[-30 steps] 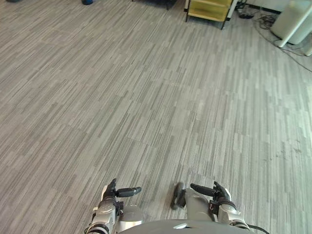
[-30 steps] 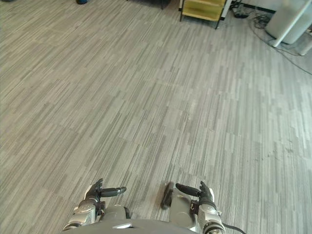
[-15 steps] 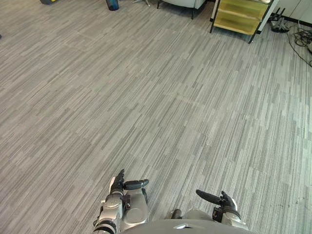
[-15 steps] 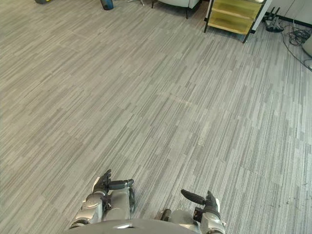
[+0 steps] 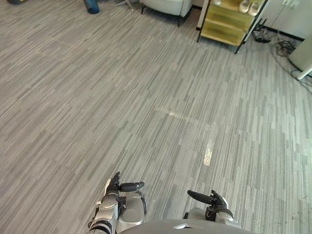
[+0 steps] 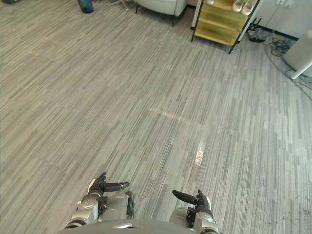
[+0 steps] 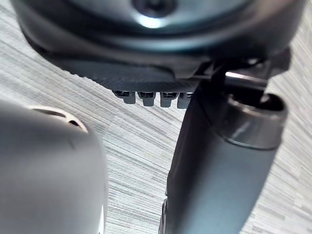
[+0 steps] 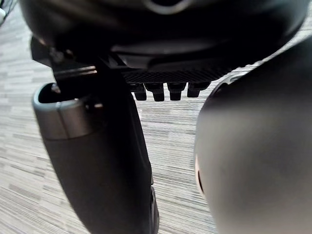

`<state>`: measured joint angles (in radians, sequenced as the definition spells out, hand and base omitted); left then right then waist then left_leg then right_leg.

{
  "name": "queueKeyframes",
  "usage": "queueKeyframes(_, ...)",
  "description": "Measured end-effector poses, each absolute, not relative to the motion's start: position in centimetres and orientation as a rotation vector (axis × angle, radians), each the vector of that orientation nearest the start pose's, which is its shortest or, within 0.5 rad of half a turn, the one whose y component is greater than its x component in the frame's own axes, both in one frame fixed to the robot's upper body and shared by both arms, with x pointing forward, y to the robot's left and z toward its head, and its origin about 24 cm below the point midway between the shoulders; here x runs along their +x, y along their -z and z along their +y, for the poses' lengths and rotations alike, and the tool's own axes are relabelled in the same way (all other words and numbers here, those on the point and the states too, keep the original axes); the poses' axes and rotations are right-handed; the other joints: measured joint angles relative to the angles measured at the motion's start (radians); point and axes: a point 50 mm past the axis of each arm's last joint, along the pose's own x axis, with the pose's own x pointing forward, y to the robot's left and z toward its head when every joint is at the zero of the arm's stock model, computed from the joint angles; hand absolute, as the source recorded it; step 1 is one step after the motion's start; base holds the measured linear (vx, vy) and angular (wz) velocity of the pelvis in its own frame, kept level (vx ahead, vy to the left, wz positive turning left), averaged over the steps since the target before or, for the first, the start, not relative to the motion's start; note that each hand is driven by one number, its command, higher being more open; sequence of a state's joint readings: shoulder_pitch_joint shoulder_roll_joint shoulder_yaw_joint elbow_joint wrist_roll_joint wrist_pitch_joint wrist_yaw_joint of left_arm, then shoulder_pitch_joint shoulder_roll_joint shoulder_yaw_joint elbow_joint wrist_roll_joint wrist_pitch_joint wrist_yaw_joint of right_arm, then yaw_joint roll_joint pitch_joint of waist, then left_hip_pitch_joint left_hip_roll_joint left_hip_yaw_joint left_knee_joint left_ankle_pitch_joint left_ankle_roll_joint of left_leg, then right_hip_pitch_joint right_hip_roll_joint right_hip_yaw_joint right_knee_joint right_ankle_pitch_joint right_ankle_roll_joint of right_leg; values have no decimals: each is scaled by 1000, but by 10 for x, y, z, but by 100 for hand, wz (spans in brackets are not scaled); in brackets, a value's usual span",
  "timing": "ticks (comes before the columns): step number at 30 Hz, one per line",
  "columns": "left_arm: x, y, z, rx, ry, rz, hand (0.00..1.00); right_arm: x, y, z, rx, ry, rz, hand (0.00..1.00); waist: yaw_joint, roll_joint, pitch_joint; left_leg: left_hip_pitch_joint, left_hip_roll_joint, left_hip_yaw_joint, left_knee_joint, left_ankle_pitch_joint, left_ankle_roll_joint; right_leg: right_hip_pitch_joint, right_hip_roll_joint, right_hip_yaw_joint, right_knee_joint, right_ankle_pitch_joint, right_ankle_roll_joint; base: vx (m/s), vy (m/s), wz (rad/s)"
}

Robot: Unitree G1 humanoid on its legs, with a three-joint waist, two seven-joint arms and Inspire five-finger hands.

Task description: Pick up cushions and gather them together orderly.

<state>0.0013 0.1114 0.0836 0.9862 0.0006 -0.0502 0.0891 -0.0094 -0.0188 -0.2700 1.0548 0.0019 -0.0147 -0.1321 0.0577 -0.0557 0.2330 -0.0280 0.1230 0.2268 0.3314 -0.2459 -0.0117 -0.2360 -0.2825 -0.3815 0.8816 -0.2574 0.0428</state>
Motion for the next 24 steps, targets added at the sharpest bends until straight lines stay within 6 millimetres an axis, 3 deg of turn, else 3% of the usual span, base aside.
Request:
queueKeyframes(2,142,143,206,105,-211,937,100,131,152,-195,56,369,1010,100,-12,8,5,40,15,-1,-34,1,-3,-56,51,6,-172,6,1,411,-226,20)
queueKeyframes(3,139,145,205,106,-208,953,100,135,150,-195,56,367,993,100,-16,6,4,74,24,-13,-65,1,-15,-91,108,45,-440,77,24,483,-307,41)
queueKeyframes(4,137,145,205,110,-205,961,100,135,150,-196,60,371,991,100,-20,2,5,87,25,-25,-71,-2,-36,-85,124,66,-490,184,9,466,-299,56)
queueKeyframes(5,138,147,199,110,-185,967,100,135,149,-201,46,377,992,100,-20,33,13,108,48,-50,-90,-6,-57,-46,160,54,-509,228,-57,438,-271,32)
queueKeyframes(7,139,147,190,97,-160,963,100,139,147,-208,33,391,975,100,-11,52,17,121,51,-53,-118,19,-61,-56,167,70,-461,180,-67,377,-248,14)
queueKeyframes(9,139,148,187,91,-152,962,100,134,148,-212,55,422,987,100,-16,56,19,176,56,-58,-142,39,-87,-57,154,65,-355,73,-81,343,-286,22)
queueKeyframes(10,140,148,186,88,-150,958,100,130,148,-213,79,452,984,100,-28,55,19,163,72,-87,-74,38,-94,-31,151,42,-330,11,-82,374,-337,32)
queueKeyframes(11,140,148,186,86,-151,958,100,130,148,-212,87,457,983,100,-34,56,19,152,81,-100,-32,36,-97,-16,152,29,-336,1,-83,369,-340,66)
queueKeyframes(12,142,146,186,88,-150,949,100,126,149,-211,95,465,984,100,-43,63,21,59,125,-142,185,37,-107,48,174,-7,-369,-20,-85,271,-252,54)
queueKeyframes(13,144,145,187,89,-150,942,100,123,149,-212,90,468,984,100,-41,71,19,9,150,-155,296,47,-117,74,192,-20,-386,-26,-89,285,-232,50)
queueKeyframes(14,148,141,188,82,-169,905,100,119,150,-213,84,472,992,100,-28,80,18,-90,213,-153,519,30,-121,137,228,-36,-419,-38,-100,277,-189,15)
queueKeyframes(15,150,139,190,80,-177,891,100,117,151,-211,84,470,999,100,-22,80,18,-122,223,-142,569,13,-117,163,235,-37,-433,-43,-104,285,-123,4)
queueKeyframes(17,159,134,192,80,-186,854,100,115,152,-206,104,471,1006,100,-9,60,24,-209,207,-101,568,-32,-97,227,240,-37,-491,-45,-104,275,-78,-1)
queueKeyframes(18,160,133,192,79,-187,849,100,116,152,-205,113,475,1005,100,-9,62,23,-221,200,-96,545,-36,-95,237,238,-37,-499,-44,-103,361,-1,-3)
queueKeyframes(21,163,132,190,75,-189,836,100,116,153,-198,131,478,1013,100,-5,47,33,-276,95,-83,209,-16,-83,315,207,-19,-556,-45,-92,315,95,-14)
queueKeyframes(22,163,132,190,75,-188,837,100,116,154,-197,133,478,1015,100,-2,41,35,-278,62,-85,91,40,-79,335,194,-3,-564,-51,-73,519,265,-53)
queueKeyframes(23,160,134,187,60,-192,848,100,113,154,-201,122,482,1019,100,13,51,27,-257,34,-107,9,202,-78,353,189,37,-566,-64,-36,545,277,-71)
queueKeyframes(24,159,134,190,53,-203,850,100,113,155,-199,126,479,1025,100,24,43,24,-238,24,-102,6,232,-70,361,181,70,-568,-74,-19,330,163,-55)
